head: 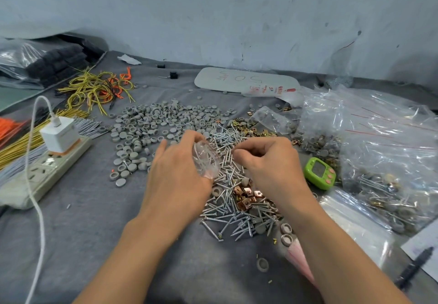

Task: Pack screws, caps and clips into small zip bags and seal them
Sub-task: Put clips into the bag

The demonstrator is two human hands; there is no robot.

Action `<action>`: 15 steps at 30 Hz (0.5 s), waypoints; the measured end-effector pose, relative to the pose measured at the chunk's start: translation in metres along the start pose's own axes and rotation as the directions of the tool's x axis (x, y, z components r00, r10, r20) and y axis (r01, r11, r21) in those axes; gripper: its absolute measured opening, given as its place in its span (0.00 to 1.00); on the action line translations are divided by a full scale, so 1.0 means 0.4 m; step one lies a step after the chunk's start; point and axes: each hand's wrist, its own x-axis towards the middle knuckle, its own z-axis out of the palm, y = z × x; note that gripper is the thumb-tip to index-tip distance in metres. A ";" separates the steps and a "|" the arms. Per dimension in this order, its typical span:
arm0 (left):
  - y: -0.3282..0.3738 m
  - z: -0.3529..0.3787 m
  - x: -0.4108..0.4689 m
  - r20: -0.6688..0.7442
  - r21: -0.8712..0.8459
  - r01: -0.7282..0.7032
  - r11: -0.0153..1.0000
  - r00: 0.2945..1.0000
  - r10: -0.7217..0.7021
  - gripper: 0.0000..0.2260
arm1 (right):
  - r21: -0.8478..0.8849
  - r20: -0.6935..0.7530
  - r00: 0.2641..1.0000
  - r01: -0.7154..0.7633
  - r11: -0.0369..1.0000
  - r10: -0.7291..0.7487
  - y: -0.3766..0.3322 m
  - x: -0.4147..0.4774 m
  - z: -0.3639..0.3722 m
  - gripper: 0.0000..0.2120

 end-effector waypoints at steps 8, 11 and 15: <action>-0.030 -0.017 0.008 -0.021 0.055 -0.134 0.989 0.991 0.135 0.28 | -0.566 0.209 0.964 -0.017 0.824 0.164 0.068 0.008 -0.060 0.09; -0.035 -0.018 0.011 0.004 0.038 -0.217 0.975 0.976 0.217 0.30 | -0.632 0.299 0.934 0.041 0.774 0.195 0.070 0.003 -0.068 0.11; -0.033 -0.016 0.002 0.114 -0.010 -0.258 0.966 0.960 0.257 0.32 | -0.652 0.364 0.908 0.088 0.753 0.209 0.067 0.006 -0.073 0.12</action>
